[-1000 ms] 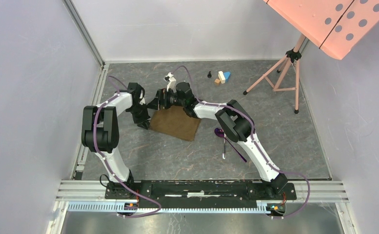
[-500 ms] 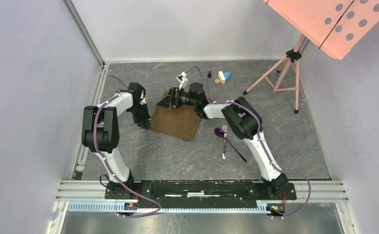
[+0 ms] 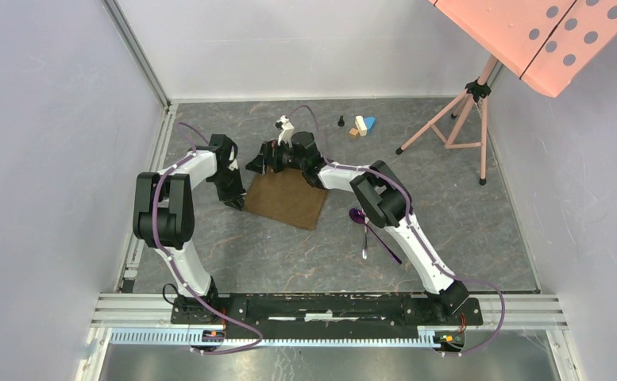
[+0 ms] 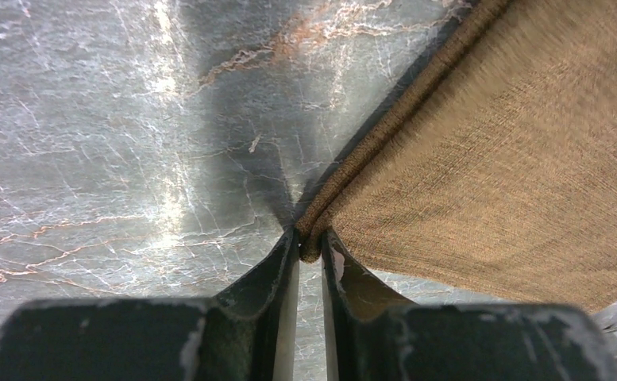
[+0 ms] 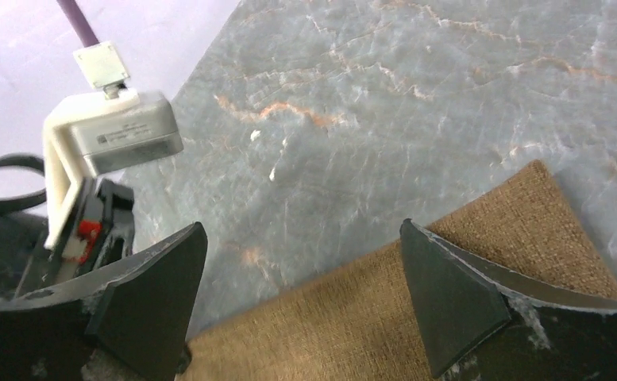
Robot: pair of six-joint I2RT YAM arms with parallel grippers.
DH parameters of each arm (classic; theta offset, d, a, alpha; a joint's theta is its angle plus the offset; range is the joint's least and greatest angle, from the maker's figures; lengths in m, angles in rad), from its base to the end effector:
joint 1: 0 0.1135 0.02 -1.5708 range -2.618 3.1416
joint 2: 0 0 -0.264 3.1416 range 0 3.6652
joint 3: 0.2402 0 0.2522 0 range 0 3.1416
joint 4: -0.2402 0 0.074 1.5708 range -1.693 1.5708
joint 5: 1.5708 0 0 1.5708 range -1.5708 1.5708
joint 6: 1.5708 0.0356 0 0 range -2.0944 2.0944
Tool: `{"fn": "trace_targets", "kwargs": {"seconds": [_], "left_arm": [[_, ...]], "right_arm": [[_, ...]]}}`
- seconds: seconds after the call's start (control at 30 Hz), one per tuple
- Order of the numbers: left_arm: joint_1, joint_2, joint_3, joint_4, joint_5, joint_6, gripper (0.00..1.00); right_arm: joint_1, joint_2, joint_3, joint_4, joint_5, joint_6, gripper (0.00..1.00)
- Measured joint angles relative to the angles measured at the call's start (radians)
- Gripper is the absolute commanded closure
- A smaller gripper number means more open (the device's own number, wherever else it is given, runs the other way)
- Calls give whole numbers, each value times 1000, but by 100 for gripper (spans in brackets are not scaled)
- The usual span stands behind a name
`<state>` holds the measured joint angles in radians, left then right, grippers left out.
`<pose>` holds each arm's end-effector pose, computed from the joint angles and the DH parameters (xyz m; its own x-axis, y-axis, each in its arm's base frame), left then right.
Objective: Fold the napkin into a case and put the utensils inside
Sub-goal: Smooth out the square-folded napkin at the center of the board.
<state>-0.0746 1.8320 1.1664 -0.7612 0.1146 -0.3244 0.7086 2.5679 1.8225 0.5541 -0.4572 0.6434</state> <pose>0.3324 -0.0289 0.1562 -0.9642 -0.2455 -0.0999 -0.2289 0.9614 -0.1530 0.4199 0.3806 0.1146 -0.6632 0.1405 -0.7351 -0.6438 0.3937 0.6561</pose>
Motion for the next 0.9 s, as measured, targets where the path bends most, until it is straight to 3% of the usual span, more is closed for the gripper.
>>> {"fn": "trace_targets", "kwargs": {"seconds": [0.13, 0.47, 0.63, 0.73, 0.9], "left_arm": [[-2, 0, 1, 0, -1, 0, 80], [-2, 2, 3, -1, -3, 0, 83], [-2, 0, 3, -1, -5, 0, 76], [-2, -11, -3, 0, -4, 0, 67], [0, -63, -12, -12, 45, -1, 55]], "right_arm": [[-4, 82, 133, -38, 28, -3, 2], [-24, 139, 261, -122, 121, -35, 2], [-53, 177, 373, -232, 181, -135, 2], [-81, 132, 336, -285, 195, -181, 2], [-119, -125, 111, -445, 213, -247, 2]]}}
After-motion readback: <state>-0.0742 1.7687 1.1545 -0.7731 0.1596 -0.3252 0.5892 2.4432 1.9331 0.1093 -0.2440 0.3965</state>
